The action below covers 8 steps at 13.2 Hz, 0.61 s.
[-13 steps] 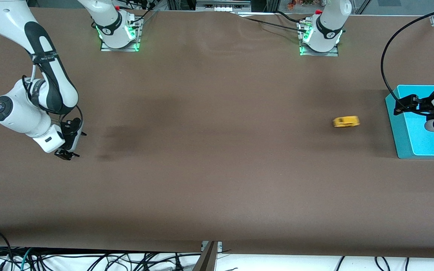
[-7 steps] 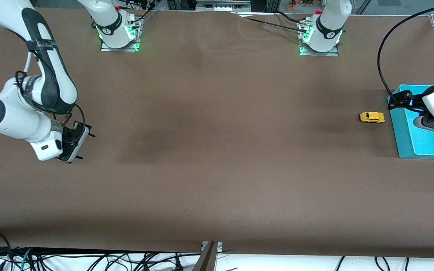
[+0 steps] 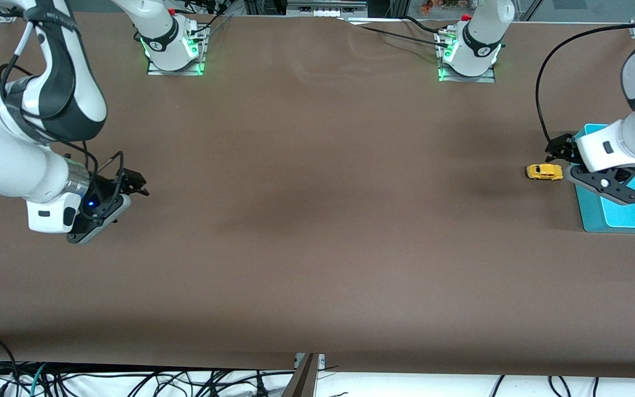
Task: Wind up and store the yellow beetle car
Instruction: 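Reach the left gripper to the car while the right gripper withdraws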
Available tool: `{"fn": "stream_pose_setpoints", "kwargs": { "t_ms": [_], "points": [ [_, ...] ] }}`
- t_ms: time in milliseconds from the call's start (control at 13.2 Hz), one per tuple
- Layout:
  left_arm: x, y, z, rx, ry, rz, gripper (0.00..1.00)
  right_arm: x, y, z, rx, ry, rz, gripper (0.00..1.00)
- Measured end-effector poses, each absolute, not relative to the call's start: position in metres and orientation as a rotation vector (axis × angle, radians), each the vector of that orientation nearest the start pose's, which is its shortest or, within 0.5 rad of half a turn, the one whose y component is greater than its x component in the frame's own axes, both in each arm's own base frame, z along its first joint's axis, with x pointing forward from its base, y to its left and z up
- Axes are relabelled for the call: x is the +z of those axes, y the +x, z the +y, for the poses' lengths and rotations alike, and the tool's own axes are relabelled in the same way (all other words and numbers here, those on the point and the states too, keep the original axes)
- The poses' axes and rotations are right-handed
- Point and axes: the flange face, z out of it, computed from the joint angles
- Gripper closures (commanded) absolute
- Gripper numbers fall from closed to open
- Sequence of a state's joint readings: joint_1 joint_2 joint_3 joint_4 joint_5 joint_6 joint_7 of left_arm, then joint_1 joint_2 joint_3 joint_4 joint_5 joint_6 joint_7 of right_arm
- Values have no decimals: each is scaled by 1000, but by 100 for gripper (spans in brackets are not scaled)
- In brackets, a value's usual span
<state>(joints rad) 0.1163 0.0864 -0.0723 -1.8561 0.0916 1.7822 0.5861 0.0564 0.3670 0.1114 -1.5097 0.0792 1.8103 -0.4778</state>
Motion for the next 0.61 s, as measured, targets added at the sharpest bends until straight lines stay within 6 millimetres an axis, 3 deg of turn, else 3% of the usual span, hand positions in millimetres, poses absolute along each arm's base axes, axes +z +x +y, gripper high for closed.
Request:
{"fn": "stream_pose_setpoints", "kwargs": {
  "t_ms": [303,455,606],
  "points": [
    [406,543,46,315,-2862,1288,0,474,644,140,72,-2963,-626,0],
    [368,529,55,299,-2778,1495,0,491,636,139,83,-2976,-593,0],
    [333,511,76,276,-2692,1679,0,516,633,126,99,-3011,-590,0]
  ]
}}
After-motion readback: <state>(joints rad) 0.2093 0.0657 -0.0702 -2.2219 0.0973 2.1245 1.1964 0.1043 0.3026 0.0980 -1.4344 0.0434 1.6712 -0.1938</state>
